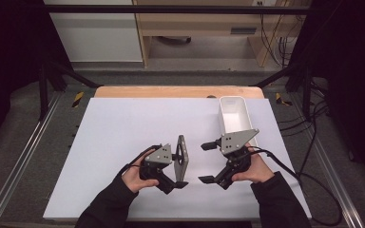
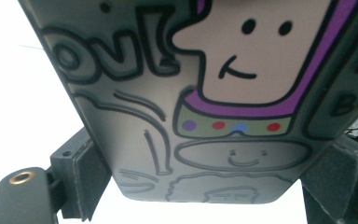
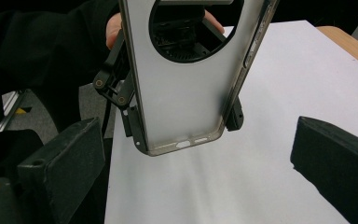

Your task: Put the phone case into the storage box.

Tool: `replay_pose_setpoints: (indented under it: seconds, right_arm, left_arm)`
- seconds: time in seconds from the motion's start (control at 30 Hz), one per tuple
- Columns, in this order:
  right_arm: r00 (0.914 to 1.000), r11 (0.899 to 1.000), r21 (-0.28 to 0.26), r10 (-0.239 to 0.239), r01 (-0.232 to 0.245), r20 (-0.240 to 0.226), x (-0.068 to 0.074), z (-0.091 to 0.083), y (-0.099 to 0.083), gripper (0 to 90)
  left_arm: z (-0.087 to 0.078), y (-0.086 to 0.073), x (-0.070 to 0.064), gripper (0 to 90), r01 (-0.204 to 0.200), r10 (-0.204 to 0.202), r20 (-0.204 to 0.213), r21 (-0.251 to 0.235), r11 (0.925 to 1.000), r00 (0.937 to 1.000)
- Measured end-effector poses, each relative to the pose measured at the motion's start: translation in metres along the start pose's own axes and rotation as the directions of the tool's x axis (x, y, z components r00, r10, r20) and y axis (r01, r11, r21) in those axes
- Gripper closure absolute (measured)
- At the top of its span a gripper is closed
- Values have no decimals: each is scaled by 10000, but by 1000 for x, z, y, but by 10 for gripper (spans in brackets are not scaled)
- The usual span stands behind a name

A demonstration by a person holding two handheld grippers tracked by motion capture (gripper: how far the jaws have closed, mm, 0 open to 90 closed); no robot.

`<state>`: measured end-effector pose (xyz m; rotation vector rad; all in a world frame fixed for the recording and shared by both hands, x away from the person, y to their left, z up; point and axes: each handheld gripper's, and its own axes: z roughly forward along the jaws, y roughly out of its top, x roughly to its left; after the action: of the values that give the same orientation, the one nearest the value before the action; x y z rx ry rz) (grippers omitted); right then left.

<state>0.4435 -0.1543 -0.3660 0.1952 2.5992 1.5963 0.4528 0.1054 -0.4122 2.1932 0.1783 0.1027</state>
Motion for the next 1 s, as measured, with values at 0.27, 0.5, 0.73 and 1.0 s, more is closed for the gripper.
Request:
replay_pose_setpoints:
  seconds: [0.27, 0.5, 0.73, 1.0]
  right_arm:
    - [9997, 9998, -70, -181, 180, -190, 1, 6, 10, 35]
    - [9992, 9997, 8, -241, 241, -313, 1, 13, 13, 35]
    - [9987, 9996, 22, -266, 267, -435, -1, 19, 15, 38]
    - [9979, 9997, -41, -253, 250, -596, -2, 25, 14, 45]
  left_arm:
    - [3, -1, -2, 113, -102, 108, 315, -187, 9998, 9994]
    - [6, -1, -2, 113, -108, 115, 469, -164, 9998, 9988]
    - [9, 0, -3, 113, -184, 191, 652, -120, 9998, 9977]
    - [13, -1, -5, 113, -262, 258, 879, 37, 9997, 9958]
